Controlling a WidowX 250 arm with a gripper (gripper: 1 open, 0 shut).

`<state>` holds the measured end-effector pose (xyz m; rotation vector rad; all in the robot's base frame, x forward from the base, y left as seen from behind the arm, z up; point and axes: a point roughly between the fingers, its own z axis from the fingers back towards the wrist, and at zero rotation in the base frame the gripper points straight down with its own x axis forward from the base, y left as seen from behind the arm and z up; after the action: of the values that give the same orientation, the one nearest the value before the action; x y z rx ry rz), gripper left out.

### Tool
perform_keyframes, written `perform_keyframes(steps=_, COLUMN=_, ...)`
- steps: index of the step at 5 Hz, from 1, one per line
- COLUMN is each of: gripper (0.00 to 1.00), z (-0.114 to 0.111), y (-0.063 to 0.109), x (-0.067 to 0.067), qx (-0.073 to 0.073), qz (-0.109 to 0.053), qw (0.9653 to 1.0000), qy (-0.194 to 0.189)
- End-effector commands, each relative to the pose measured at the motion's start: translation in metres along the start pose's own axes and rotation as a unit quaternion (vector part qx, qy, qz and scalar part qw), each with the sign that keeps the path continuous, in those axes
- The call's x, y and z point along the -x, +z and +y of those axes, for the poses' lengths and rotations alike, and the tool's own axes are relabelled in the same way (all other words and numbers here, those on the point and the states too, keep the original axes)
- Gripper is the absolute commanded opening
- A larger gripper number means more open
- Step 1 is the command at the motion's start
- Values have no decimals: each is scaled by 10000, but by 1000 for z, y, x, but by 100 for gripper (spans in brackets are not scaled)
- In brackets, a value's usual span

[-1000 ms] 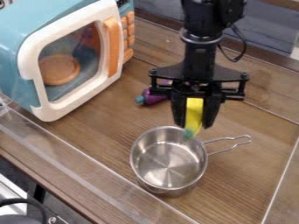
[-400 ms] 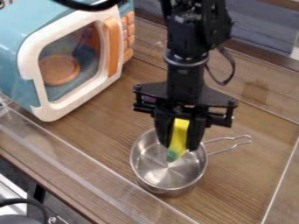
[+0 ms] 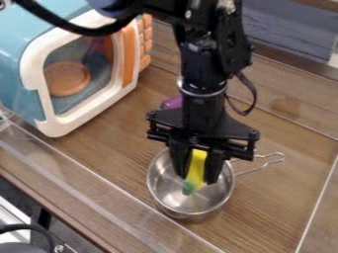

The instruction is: Put the banana in the silver pot

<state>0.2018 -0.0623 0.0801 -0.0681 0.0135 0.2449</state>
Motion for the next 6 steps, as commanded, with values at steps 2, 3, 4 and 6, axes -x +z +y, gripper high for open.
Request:
perform_keyframes(steps=2, gripper=100, z=-2, y=-6, x=-2, qx=34, qz=-70, qw=9999, qy=-139)
perform_keyframes(steps=3, gripper=100, z=0, y=-14, x=-3, qx=35, qz=-83, qw=9998, qy=-164)
perform_keyframes(steps=4, gripper=100, z=1, y=-22, x=-4, qx=35, qz=-102, qw=9998, qy=-171)
perform_keyframes(steps=6, gripper=100, z=1, y=-34, x=-6, qx=48, qz=-161, qw=9997, qy=-186)
